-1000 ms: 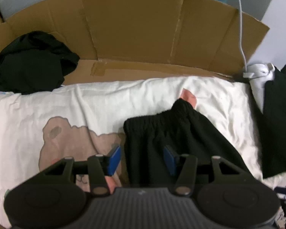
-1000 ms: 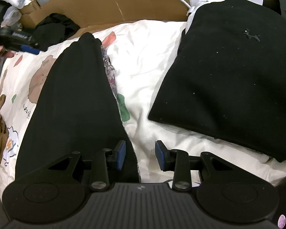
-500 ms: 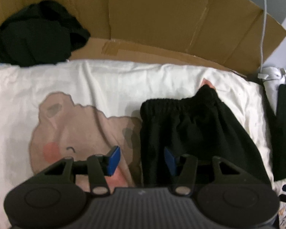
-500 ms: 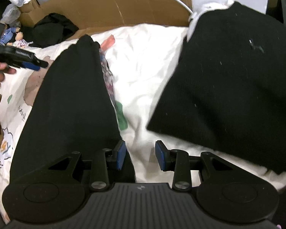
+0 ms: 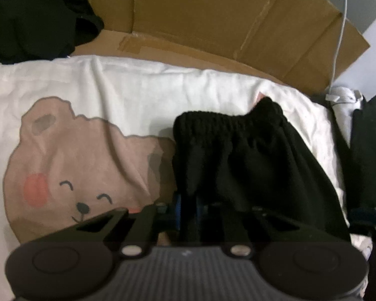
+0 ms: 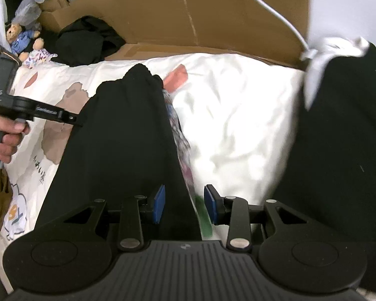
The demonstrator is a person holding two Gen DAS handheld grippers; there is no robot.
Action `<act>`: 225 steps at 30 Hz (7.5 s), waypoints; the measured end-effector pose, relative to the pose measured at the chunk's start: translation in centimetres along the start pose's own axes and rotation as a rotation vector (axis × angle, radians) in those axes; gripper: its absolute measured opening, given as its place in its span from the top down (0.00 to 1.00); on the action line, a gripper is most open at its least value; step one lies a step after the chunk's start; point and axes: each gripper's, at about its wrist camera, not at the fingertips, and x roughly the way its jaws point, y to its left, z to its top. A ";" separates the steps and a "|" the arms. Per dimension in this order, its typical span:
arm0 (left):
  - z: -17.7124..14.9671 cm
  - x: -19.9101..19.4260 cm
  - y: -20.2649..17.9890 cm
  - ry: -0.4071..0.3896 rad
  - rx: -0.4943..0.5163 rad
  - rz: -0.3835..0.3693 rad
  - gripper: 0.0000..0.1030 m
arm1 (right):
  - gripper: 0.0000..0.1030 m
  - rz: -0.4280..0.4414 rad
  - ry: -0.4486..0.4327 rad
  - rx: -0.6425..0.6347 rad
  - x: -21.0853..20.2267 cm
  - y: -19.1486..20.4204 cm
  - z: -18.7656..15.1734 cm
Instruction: Fold clothes
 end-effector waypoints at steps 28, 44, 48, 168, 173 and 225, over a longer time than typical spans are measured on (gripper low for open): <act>-1.8 0.5 2.4 0.076 0.016 -0.009 0.97 | 0.90 -0.039 0.092 -0.088 6.2 2.6 5.6; -6.6 -2.1 2.0 0.166 -0.057 -0.043 0.72 | 0.49 -0.014 0.120 -0.030 5.0 1.4 3.3; -8.3 -1.9 1.9 0.199 -0.076 -0.076 0.77 | 0.49 -0.012 0.129 -0.015 4.6 1.0 2.5; -28.9 -13.8 -8.4 0.367 -0.304 -0.001 0.61 | 0.33 -0.142 0.297 0.204 -13.7 0.2 -18.1; -29.6 -12.2 -8.6 0.396 -0.334 0.000 0.66 | 0.33 -0.113 0.265 0.226 -13.5 -0.6 -18.2; -31.1 -10.0 -5.1 0.413 -0.353 0.001 0.71 | 0.45 -0.151 0.350 0.313 -6.6 -2.9 -23.3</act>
